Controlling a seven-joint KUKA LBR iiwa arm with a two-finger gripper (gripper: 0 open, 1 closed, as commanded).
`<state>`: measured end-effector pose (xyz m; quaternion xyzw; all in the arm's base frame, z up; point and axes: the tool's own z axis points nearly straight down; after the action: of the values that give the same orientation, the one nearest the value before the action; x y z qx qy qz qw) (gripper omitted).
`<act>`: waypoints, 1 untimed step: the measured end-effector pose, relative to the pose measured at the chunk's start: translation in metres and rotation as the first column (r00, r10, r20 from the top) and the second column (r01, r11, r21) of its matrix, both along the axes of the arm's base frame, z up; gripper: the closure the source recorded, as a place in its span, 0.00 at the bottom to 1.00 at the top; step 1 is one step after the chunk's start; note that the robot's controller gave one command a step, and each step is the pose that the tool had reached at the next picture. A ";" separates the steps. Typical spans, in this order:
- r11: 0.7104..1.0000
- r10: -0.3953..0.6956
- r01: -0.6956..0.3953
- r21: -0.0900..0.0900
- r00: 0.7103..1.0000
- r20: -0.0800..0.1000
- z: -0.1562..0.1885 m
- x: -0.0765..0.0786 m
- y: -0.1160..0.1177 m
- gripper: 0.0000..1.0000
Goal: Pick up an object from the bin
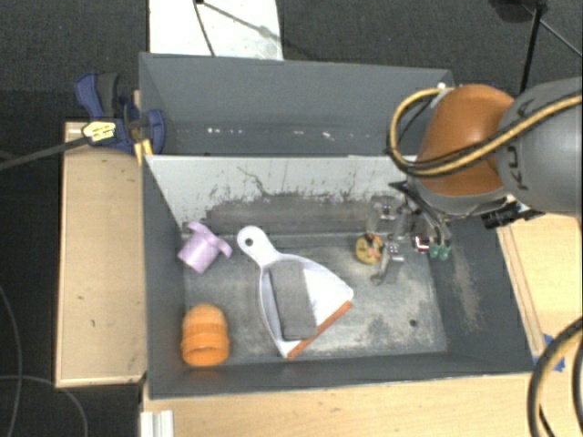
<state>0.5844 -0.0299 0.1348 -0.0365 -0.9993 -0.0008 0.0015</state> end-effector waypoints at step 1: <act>0.998 -0.064 0.064 -0.001 0.998 0.006 0.013 -0.006 -0.034 0.00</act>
Offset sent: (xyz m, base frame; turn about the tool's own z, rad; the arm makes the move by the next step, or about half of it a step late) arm -0.0053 -0.0480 0.0048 0.2124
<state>0.5782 -0.0643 0.1483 -0.0684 -0.9977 -0.0003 -0.0013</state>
